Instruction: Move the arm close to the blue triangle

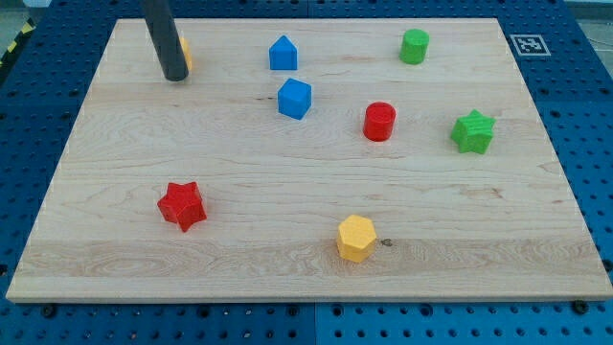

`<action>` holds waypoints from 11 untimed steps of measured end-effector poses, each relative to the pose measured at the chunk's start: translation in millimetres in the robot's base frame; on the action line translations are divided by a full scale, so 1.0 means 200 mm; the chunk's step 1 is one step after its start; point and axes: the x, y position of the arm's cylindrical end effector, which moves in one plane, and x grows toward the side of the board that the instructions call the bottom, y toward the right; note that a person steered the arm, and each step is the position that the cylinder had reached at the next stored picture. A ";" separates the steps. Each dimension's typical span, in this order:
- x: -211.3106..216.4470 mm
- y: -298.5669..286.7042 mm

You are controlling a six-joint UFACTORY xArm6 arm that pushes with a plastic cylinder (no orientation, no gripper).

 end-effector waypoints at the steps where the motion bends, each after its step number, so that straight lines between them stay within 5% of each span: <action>1: 0.01 -0.01; 7: -0.16 -0.09; 11: 0.08 0.26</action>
